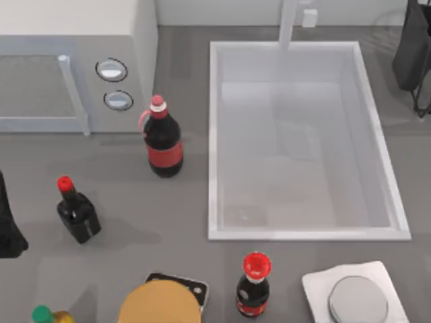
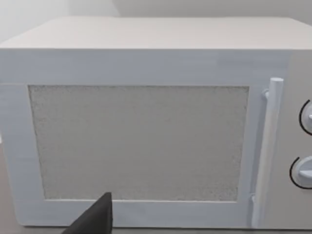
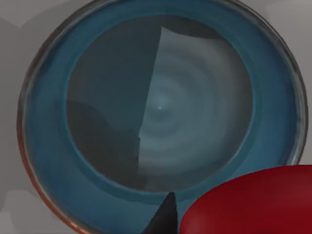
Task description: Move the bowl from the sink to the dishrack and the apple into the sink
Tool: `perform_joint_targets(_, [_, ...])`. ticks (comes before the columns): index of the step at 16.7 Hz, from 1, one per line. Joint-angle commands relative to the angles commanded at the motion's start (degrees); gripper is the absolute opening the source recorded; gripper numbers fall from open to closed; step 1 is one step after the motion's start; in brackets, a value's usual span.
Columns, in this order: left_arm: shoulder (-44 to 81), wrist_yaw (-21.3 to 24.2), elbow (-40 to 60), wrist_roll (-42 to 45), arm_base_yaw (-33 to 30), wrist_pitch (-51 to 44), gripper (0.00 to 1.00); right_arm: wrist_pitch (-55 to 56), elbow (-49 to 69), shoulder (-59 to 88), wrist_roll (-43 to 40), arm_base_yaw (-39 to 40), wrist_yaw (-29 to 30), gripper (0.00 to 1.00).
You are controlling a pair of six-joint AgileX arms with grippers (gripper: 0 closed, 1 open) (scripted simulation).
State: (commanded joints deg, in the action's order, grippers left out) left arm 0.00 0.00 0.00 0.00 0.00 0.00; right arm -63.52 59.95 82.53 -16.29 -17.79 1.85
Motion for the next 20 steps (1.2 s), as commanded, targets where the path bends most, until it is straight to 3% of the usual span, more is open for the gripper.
perform_joint_targets(3, [0.0, 0.0, 0.0, 0.0, 0.0, 0.0, 1.00, 3.5, 0.0, 0.3, 0.6, 3.2, 0.8, 0.00])
perform_joint_targets(7, [0.0, 0.0, 0.0, 0.0, 0.0, 0.0, 1.00, 16.6, -0.7, 2.2, 3.1, 12.7, 4.6, 0.00])
perform_joint_targets(20, [0.0, 0.0, 0.0, 0.0, 0.0, 0.0, 1.00, 92.5, -12.7, 8.5, 14.5, 47.6, 27.8, 0.00])
